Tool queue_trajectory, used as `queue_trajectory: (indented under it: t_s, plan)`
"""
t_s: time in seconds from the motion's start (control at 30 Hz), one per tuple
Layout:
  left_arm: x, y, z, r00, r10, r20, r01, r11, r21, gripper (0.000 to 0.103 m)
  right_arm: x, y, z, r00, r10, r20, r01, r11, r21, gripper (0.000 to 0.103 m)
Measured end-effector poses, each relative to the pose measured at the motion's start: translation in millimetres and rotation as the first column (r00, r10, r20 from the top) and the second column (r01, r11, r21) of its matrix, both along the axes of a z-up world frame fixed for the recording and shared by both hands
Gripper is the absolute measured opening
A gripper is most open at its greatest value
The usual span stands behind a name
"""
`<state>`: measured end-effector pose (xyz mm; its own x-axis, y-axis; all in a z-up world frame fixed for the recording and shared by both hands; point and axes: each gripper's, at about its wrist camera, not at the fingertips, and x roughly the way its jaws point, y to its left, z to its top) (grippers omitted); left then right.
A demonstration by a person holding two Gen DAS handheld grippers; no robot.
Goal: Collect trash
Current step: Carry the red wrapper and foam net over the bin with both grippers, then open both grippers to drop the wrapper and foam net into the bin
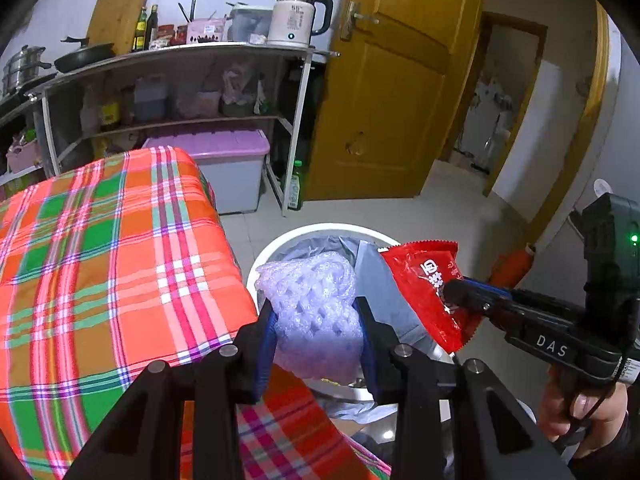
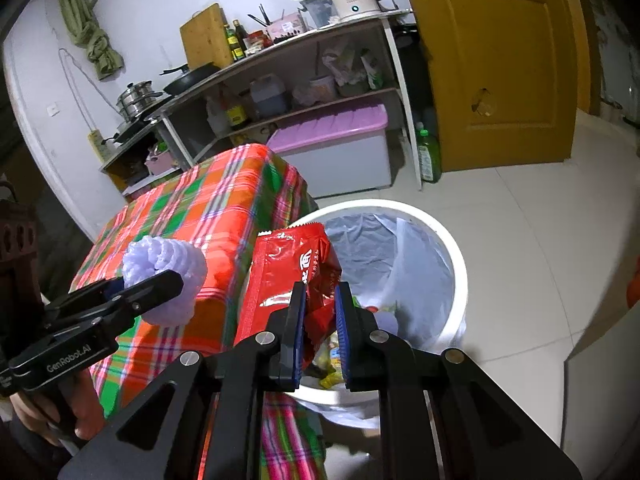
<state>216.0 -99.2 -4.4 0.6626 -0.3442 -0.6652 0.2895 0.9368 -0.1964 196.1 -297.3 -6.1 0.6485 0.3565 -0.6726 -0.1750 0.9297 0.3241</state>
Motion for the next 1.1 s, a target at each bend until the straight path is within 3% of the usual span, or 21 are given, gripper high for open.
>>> queue_trajectory:
  t_s: [0.8, 1.0, 1.1]
  plan:
    - [46.5, -26.1, -52.2, 0.985, -0.040, -0.170, 0.042, 0.999, 0.009, 0.043, 30.3, -15.6, -47.3, 0.991, -0.040, -0.127, 0.039, 0.999, -0.009, 0.017]
    - [47.4, -26.3, -54.7, 0.983, -0.039, -0.182, 0.040, 0.999, 0.005, 0.051, 29.6, -16.9, -47.1, 0.992, -0.043, -0.117, 0.043, 0.999, -0.002, 0.031]
    - [46.1, -25.3, -53.7, 0.984, -0.037, -0.176, 0.037, 0.999, 0.000, 0.052, 27.8, -16.8, -45.3, 0.993, -0.045, -0.110, 0.045, 0.999, 0.001, 0.033]
